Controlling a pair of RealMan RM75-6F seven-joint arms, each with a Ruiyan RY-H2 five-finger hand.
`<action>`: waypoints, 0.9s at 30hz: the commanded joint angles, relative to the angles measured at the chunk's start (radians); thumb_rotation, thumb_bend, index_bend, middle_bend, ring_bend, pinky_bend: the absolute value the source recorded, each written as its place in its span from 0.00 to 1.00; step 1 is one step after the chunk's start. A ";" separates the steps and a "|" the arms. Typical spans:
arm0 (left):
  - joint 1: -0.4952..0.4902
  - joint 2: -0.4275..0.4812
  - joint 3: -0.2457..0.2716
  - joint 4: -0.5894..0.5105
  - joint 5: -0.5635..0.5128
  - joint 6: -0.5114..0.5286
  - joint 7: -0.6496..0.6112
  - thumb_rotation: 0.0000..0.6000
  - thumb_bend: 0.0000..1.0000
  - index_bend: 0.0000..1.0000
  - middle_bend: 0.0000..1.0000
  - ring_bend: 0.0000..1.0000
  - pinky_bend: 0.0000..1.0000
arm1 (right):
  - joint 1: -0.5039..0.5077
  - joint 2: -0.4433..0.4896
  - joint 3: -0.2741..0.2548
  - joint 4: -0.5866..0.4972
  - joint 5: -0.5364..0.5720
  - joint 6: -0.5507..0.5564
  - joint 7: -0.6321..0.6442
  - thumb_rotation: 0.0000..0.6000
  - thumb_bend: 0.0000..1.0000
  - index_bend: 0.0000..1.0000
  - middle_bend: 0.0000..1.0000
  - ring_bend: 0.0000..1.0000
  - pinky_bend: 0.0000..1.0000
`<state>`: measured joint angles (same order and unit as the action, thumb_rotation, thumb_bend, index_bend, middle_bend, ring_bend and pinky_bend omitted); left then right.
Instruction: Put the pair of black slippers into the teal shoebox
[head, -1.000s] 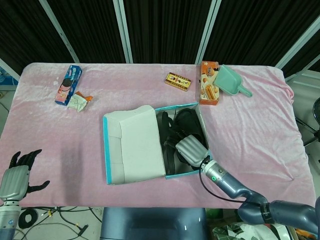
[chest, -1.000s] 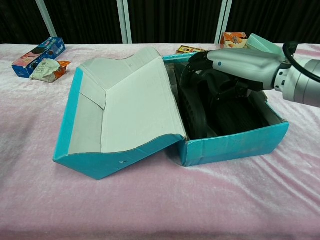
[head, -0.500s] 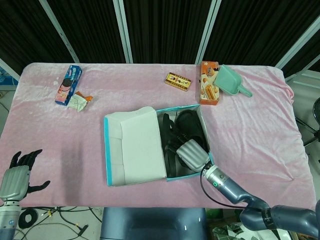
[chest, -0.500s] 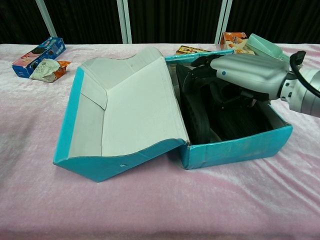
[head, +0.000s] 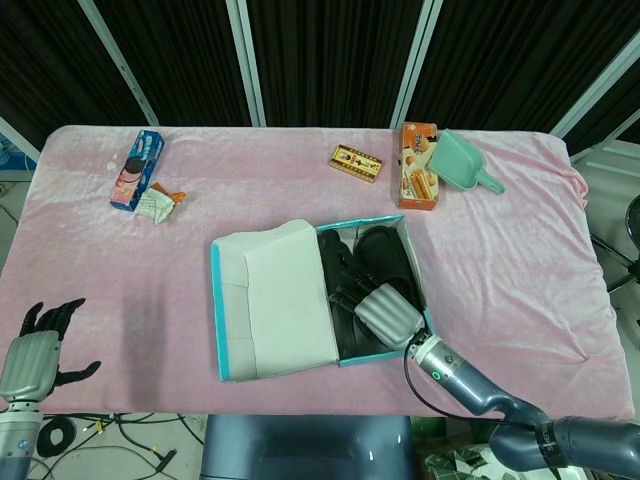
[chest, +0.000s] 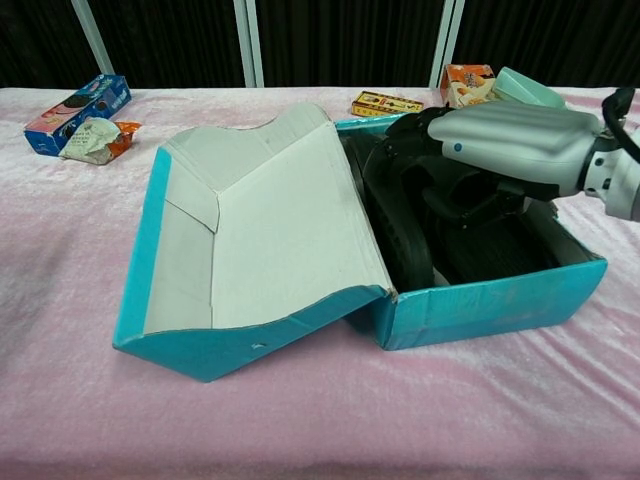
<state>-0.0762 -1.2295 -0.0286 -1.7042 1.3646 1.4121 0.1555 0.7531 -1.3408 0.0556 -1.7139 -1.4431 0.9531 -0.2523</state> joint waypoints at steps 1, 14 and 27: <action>0.000 0.000 0.000 0.000 0.000 0.000 0.000 1.00 0.00 0.13 0.18 0.16 0.00 | -0.010 0.012 -0.002 -0.019 0.012 0.003 -0.014 1.00 0.60 0.21 0.19 0.00 0.03; -0.006 0.004 -0.003 -0.015 0.004 0.000 0.015 1.00 0.00 0.13 0.18 0.16 0.00 | -0.048 0.038 -0.029 -0.064 -0.036 0.044 -0.038 1.00 0.60 0.21 0.24 0.00 0.03; -0.008 0.006 -0.003 -0.023 0.002 0.000 0.025 1.00 0.00 0.13 0.18 0.16 0.00 | -0.072 0.018 -0.052 -0.051 -0.046 0.043 -0.057 1.00 0.60 0.21 0.24 0.00 0.03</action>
<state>-0.0841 -1.2237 -0.0320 -1.7269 1.3668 1.4117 0.1808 0.6834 -1.3159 0.0051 -1.7741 -1.4927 0.9985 -0.3127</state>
